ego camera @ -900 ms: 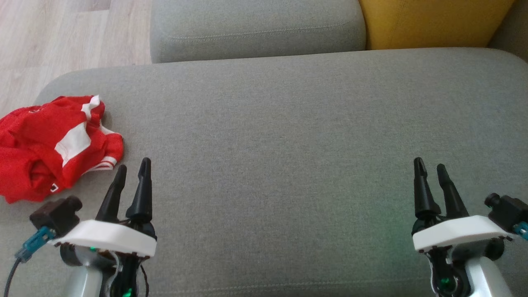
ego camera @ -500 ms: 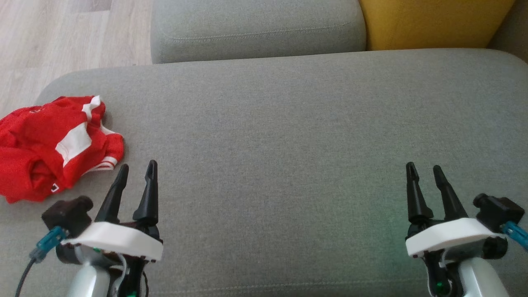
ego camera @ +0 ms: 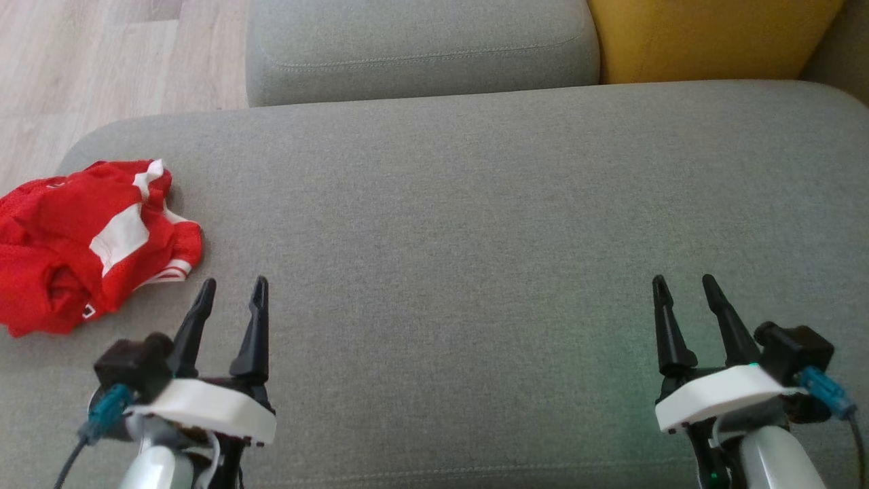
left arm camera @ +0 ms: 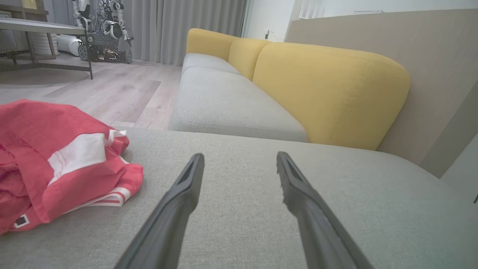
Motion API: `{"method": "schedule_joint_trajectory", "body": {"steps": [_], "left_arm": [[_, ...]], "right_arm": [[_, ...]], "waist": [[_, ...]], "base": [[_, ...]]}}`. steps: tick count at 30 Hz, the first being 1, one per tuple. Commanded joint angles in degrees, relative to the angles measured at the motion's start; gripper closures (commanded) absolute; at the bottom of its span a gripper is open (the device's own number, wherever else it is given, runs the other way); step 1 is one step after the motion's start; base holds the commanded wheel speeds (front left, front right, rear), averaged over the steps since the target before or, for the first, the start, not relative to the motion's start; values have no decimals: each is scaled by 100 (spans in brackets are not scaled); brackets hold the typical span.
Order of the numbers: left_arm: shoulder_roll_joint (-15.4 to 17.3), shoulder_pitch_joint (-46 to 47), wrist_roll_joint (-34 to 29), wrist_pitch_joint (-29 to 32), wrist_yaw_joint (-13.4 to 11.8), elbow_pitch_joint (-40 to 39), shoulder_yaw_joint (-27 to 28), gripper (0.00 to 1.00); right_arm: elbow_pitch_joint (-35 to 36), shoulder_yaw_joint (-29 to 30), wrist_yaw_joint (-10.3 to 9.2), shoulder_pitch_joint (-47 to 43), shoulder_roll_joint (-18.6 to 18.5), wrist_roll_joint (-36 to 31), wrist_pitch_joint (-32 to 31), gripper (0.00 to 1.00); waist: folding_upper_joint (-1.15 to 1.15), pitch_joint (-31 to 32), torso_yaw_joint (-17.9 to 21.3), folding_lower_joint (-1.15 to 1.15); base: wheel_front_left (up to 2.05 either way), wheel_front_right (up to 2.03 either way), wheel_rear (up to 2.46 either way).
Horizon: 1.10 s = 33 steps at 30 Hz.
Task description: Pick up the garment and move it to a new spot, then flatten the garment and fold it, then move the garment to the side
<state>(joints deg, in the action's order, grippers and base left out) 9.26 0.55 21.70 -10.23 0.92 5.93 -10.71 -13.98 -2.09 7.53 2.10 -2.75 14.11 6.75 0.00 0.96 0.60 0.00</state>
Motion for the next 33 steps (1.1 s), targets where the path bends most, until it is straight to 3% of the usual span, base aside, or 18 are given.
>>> {"method": "schedule_joint_trajectory", "body": {"steps": [1, 22, 33], "left_arm": [[125, 196, -137, -66, -49, -178, 126, 0], [-50, 154, -1242, -418, -21, 125, 222, 0], [-233, 142, -1273, -476, 120, 301, 417, 0]], "right_arm": [[166, -139, -3, 324, -17, -150, 86, 0], [132, -84, -4, 264, -12, -1180, 279, 0], [77, -23, -4, 241, -13, -934, 315, 0]], "waist": [[0, 0, 1, 0], [0, 19, -6, 0], [0, 9, -13, 0]], "base": [[0, 0, 0], [0, 0, 0], [0, 0, 0]]}}
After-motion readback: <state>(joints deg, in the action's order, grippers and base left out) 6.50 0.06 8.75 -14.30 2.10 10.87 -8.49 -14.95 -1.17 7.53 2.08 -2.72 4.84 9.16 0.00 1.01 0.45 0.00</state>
